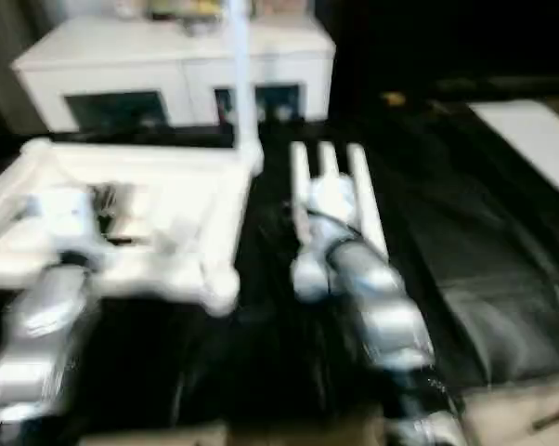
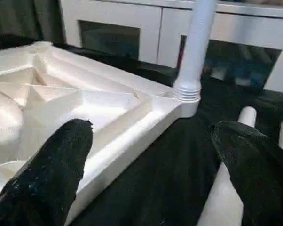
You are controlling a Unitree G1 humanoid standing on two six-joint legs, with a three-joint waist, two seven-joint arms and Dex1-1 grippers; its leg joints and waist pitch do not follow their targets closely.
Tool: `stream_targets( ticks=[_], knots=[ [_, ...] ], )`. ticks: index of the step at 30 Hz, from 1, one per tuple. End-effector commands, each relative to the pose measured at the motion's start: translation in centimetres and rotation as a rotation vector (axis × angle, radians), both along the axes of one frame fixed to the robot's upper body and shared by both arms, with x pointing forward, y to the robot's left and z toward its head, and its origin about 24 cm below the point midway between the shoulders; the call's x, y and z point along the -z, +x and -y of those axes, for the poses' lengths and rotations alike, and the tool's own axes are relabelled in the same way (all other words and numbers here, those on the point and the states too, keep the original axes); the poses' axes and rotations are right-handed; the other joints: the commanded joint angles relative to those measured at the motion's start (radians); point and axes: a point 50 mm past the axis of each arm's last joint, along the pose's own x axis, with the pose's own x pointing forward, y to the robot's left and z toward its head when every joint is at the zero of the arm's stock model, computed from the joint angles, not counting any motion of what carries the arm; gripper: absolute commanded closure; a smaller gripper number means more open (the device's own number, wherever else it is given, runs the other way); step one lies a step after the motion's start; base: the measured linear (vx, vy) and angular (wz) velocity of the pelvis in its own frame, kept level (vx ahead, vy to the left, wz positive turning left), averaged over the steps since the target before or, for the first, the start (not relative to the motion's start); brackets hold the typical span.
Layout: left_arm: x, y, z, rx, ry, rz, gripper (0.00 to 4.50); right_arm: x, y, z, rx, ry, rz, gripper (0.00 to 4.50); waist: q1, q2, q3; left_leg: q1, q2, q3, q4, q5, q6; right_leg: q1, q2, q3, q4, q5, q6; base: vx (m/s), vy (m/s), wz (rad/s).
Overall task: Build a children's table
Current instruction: Rotate table base
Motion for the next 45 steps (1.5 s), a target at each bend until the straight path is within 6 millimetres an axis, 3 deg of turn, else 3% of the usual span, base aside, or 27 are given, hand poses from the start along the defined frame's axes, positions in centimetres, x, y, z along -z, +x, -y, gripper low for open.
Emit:
stream_targets(
  ticks=[1, 2, 3, 4, 5, 6, 8, 9, 10, 11, 13, 15, 19, 21, 23, 25, 27, 29, 30, 31, 33, 34, 37, 41, 43, 44, 45],
  knots=[
    [-1.1, -0.1, 0.5, 0.018, 0.018, 0.032, 3.37, 0.0, 0.3, 0.7, 0.039, 0.028, -0.004, 0.05, -0.028, 0.014, -0.068, 0.153, 0.116, -0.167, -0.095, 0.076, 0.568, -0.104, -0.005, 0.023, -0.01, -0.018, 0.096, 0.197, -0.055, 0.44],
    [-1.3, -0.1, 0.3, 0.019, 0.022, 0.03, 3.37, -0.2, 0.4, 0.7, 0.052, 0.048, -0.007, 0.05, -0.026, -0.018, -0.055, 0.095, 0.054, -0.149, -0.113, 0.061, 0.436, -0.07, -0.027, 0.074, -0.084, 0.094, 0.076, 0.164, -0.081, 0.4],
    [-1.2, -0.1, 0.2, 0.019, 0.017, 0.022, 3.37, -0.3, 0.4, 0.7, 0.063, 0.06, -0.009, 0.05, -0.021, -0.045, -0.046, 0.126, 0.05, -0.051, -0.095, -0.017, 0.285, -0.067, -0.062, 0.094, -0.172, 0.214, 0.031, 0.197, -0.138, 0.33],
    [-1.1, -0.1, 0.1, 0.02, 0.01, 0.013, 3.37, -0.3, 0.4, 0.7, 0.071, 0.068, -0.01, 0.05, -0.006, -0.088, -0.035, 0.032, 0.0, -0.008, -0.057, -0.049, 0.242, 0.03, -0.104, 0.165, -0.245, 0.179, 0.034, 0.197, -0.138, 0.33],
    [-0.6, -0.1, 0.0, 0.031, 0.01, -0.018, 3.37, -0.4, 0.3, 0.7, 0.087, 0.006, -0.001, 0.05, 0.032, -0.095, -0.046, -0.038, 0.011, 0.05, 0.094, -0.027, 0.112, 0.102, -0.205, 0.242, -0.254, 0.198, -0.015, 0.228, -0.139, 0.21],
    [-0.2, -0.2, 0.0, 0.056, 0.014, -0.041, 3.37, -0.4, 0.2, 0.6, 0.086, -0.018, -0.002, 0.05, 0.035, -0.091, -0.053, -0.058, 0.018, 0.049, 0.084, 0.069, 0.065, 0.118, -0.178, 0.217, -0.212, 0.448, -0.025, 0.2, -0.083, 0.11],
    [0.4, -0.3, 0.0, 0.077, 0.033, -0.079, 3.37, -0.4, 0.1, 0.6, 0.093, -0.01, -0.02, 0.05, 0.045, -0.084, -0.06, -0.05, 0.026, 0.067, 0.036, 0.241, -0.008, 0.101, -0.129, 0.161, -0.153, 1.018, -0.01, 0.142, -0.068, 0.07],
    [1.1, -0.5, -0.1, 0.096, 0.054, -0.121, 3.37, -0.4, -0.1, 0.7, 0.099, 0.012, -0.044, 0.05, 0.058, -0.039, -0.075, -0.04, 0.062, 0.082, -0.048, 0.402, -0.01, 0.074, -0.06, 0.098, -0.117, 1.345, -0.001, 0.0, 0.0, 0.0],
    [1.3, -0.6, 0.0, 0.117, 0.048, -0.138, 3.37, -0.3, -0.1, 0.5, 0.068, 0.049, -0.072, 0.05, 0.063, -0.005, -0.088, -0.029, 0.093, 0.073, -0.036, 0.442, 0.001, 0.062, -0.057, 0.086, -0.104, 1.269, -0.001, 0.0, 0.0, 0.0],
    [1.3, -0.7, 0.0, 0.136, 0.044, -0.145, 3.37, -0.3, -0.1, 0.4, 0.045, 0.071, -0.094, 0.05, 0.054, 0.015, -0.097, 0.017, 0.183, 0.022, -0.019, 0.54, 0.034, 0.012, -0.065, 0.074, -0.086, 0.968, -0.018, 0.0, 0.0, 0.0],
    [1.0, -0.7, 0.0, 0.144, 0.056, -0.137, 3.37, -0.2, 0.1, 0.5, 0.054, 0.057, -0.11, 0.05, 0.037, 0.014, -0.091, 0.075, 0.234, -0.031, -0.021, 0.79, 0.085, -0.055, -0.104, 0.088, -0.12, 0.491, -0.072, 0.0, 0.0, 0.0],
    [0.7, -0.6, -0.1, 0.153, 0.072, -0.128, 3.37, -0.2, 0.3, 0.5, 0.064, 0.038, -0.107, 0.05, 0.065, -0.008, -0.061, -0.013, 0.152, 0.055, -0.042, 0.356, -0.008, 0.006, -0.127, 0.09, -0.181, 0.4, -0.164, -0.054, 0.05, 0.02],
    [0.4, 0.2, 0.4, 0.166, 0.087, -0.14, 3.37, -0.6, 0.2, 0.1, 0.057, 0.004, -0.102, 0.05, 0.089, -0.009, -0.031, 0.004, 0.162, 0.09, -0.082, -0.278, -0.089, 0.006, -0.162, 0.113, -0.235, -0.079, -0.231, -0.095, 0.031, 0.04],
    [0.5, 0.6, 0.8, 0.171, 0.081, -0.149, 3.37, -0.4, 0.2, 0.1, 0.069, 0.006, -0.119, 0.05, 0.114, -0.023, -0.019, -0.011, 0.17, 0.088, -0.007, -0.191, 0.002, 0.021, -0.279, 0.179, -0.32, -0.448, -0.208, -0.104, 0.088, -0.07],
    [0.5, 0.6, 1.0, 0.179, 0.08, -0.152, 3.37, -0.3, 0.1, 0.1, 0.08, 0.007, -0.127, 0.05, 0.118, -0.019, -0.024, -0.067, 0.163, 0.056, 0.054, -0.077, 0.024, 0.059, -0.331, 0.193, -0.337, -0.564, -0.16, -0.077, 0.154, -0.23],
    [0.6, 0.7, 1.2, 0.184, 0.078, -0.15, 3.37, -0.1, 0.1, 0.3, 0.085, 0.011, -0.135, 0.05, 0.115, -0.013, -0.027, -0.05, 0.139, 0.062, -0.005, -0.071, 0.043, 0.038, -0.243, 0.139, -0.324, -0.506, -0.172, -0.036, 0.246, -0.24],
    [0.7, 0.8, 1.3, 0.168, 0.052, -0.15, 3.37, 0.1, 0.0, 0.4, 0.088, 0.007, -0.138, 0.05, 0.046, 0.027, -0.047, 0.048, 0.114, 0.091, -0.122, -0.175, 0.168, -0.036, -0.036, 0.012, -0.207, -0.166, -0.135, -0.034, 0.28, 0.07],
    [0.7, 0.9, 1.3, 0.139, 0.04, -0.15, 3.37, 0.1, 0.0, 0.5, 0.091, 0.001, -0.137, 0.05, 0.014, 0.051, -0.064, 0.077, 0.132, 0.062, -0.148, -0.086, 0.287, -0.075, -0.002, -0.042, -0.051, 0.031, -0.048, -0.031, 0.296, 0.06],
    [0.7, 1.0, 1.3, 0.129, 0.041, -0.149, 3.37, 0.1, 0.0, 0.5, 0.092, -0.003, -0.137, 0.05, 0.026, 0.044, -0.053, 0.054, 0.168, 0.062, -0.147, 0.007, 0.302, -0.091, -0.021, -0.044, -0.049, 0.058, -0.024, -0.052, 0.24, 0.02],
    [0.6, 1.1, 1.7, 0.115, 0.047, -0.139, 3.37, 0.1, 0.0, 0.7, 0.095, -0.005, -0.137, 0.05, 0.029, 0.04, -0.053, 0.042, 0.181, 0.064, -0.154, 0.005, 0.275, -0.081, -0.028, -0.045, -0.054, 0.07, -0.029, -0.052, 0.24, 0.02],
    [0.6, 1.2, 2.0, 0.113, 0.049, -0.133, 3.37, 0.1, 0.1, 0.8, 0.097, -0.005, -0.138, 0.05, 0.041, -0.001, -0.069, 0.028, 0.223, 0.025, -0.167, -0.233, -0.047, -0.04, -0.108, 0.021, -0.133, 0.179, -0.088, -0.092, 0.16, 0.0],
    [0.5, 1.2, 2.3, 0.116, 0.052, -0.126, 3.37, 0.1, 0.1, 0.8, 0.099, -0.01, -0.137, 0.05, 0.035, 0.017, -0.064, 0.013, 0.222, 0.02, -0.177, -0.446, -0.264, -0.043, -0.096, 0.01, -0.129, 0.172, -0.13, -0.103, 0.135, 0.0],
    [0.5, 1.3, 2.6, 0.11, 0.06, -0.125, 3.37, 0.1, 0.2, 0.9, 0.103, -0.012, -0.136, 0.05, 0.028, 0.042, -0.054, -0.008, 0.284, -0.023, -0.265, -0.747, -0.336, -0.047, -0.037, -0.015, -0.027, 0.07, 0.01, -0.109, 0.081, 0.08],
    [0.3, 1.4, 2.4, 0.076, 0.04, -0.127, 3.37, 0.2, 0.4, 1.1, 0.121, -0.045, -0.121, 0.05, 0.054, 0.045, -0.08, 0.007, 0.211, 0.009, -0.252, -0.731, -0.224, -0.047, -0.027, -0.016, -0.065, 0.017, -0.041, -0.103, -0.07, 0.06],
    [0.1, 1.5, 2.2, 0.059, 0.032, -0.126, 3.37, 0.3, 0.5, 1.2, 0.128, -0.057, -0.121, 0.05, 0.049, -0.006, -0.088, 0.005, 0.142, 0.034, -0.177, -0.496, -0.127, -0.024, -0.123, 0.042, -0.207, 0.052, -0.201, -0.126, -0.154, -0.04],
    [0.1, 1.5, 2.2, 0.059, 0.032, -0.126, 3.37, 0.3, 0.5, 1.2, 0.128, -0.057, -0.121, 0.05, 0.049, -0.006, -0.088, 0.005, 0.142, 0.034, -0.177, -0.496, -0.127, -0.024, -0.123, 0.042, -0.207, 0.052, -0.201, -0.116, -0.158, -0.1],
    [0.0, 1.5, 2.2, 0.057, 0.04, -0.124, 3.37, 0.3, 0.5, 1.2, 0.128, -0.059, -0.12, 0.05, 0.097, -0.024, -0.04, -0.064, 0.066, 0.093, 0.069, -0.012, -0.037, 0.001, -0.259, 0.09, -0.322, -0.184, -0.205, -0.069, -0.154, -0.31]
  ],
)
